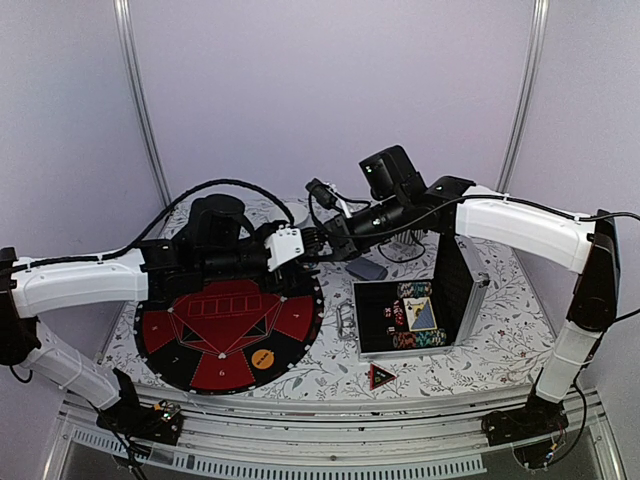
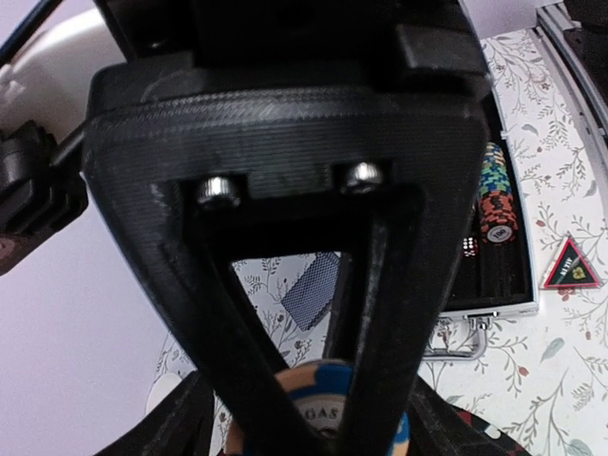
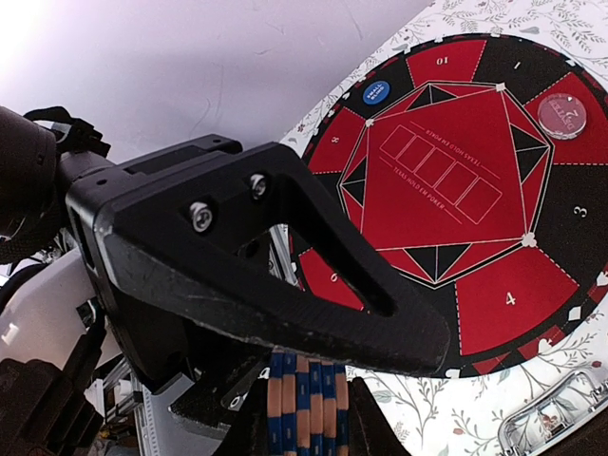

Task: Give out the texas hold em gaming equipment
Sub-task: Pass from the right arm to the left

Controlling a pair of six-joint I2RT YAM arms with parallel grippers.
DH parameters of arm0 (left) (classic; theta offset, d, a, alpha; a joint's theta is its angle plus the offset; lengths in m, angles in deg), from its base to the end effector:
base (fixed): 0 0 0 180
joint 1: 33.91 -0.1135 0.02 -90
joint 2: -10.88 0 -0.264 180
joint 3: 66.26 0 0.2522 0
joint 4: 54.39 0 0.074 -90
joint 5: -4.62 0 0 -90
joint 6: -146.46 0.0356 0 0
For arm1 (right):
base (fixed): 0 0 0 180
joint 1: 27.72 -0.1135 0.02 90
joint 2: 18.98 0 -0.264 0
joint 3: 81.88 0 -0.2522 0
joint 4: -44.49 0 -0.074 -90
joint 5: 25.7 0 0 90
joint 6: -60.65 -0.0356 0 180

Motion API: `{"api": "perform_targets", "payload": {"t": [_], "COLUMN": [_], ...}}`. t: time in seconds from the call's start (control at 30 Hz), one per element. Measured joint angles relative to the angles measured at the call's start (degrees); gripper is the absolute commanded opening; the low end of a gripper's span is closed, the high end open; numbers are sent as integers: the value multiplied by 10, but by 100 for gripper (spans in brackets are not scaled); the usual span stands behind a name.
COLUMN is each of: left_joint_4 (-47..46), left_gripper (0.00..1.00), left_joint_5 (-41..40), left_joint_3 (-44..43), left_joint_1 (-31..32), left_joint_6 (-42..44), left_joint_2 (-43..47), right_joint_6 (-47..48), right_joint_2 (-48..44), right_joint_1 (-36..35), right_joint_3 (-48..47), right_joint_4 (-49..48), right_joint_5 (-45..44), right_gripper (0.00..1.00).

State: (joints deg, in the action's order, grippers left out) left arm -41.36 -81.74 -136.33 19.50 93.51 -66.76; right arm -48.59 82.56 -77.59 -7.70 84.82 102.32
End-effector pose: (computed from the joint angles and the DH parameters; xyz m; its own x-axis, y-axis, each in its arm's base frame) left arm 0.1866 -0.2551 0.2996 0.3368 0.5551 -0.7605 0.7942 0.2665 0.5462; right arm 0.2454 0.3252 0.3309 -0.6624 -0.3830 -0.6439 -0.7467 0.2682 0.6087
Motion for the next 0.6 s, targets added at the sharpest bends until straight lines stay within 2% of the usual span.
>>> {"api": "perform_targets", "payload": {"t": [0.17,0.37,0.6], "left_joint_4": [0,3,7], "left_gripper": [50,24,1], "left_joint_5": [0,2,2], "left_joint_3": [0,1,2], "left_joint_1": [0,0,1], "left_joint_6": [-1,-4,-7], "left_joint_2": [0,3,5], "right_joint_6": [-2,4,4], "right_joint_2": [2,2,2], "right_joint_1": [0,1,2], "right_joint_3": [0,0,0], "right_joint_4": [-1,-7,-9], "right_joint_5": [-1,-3,-4], "right_gripper": [2,2,3]}}
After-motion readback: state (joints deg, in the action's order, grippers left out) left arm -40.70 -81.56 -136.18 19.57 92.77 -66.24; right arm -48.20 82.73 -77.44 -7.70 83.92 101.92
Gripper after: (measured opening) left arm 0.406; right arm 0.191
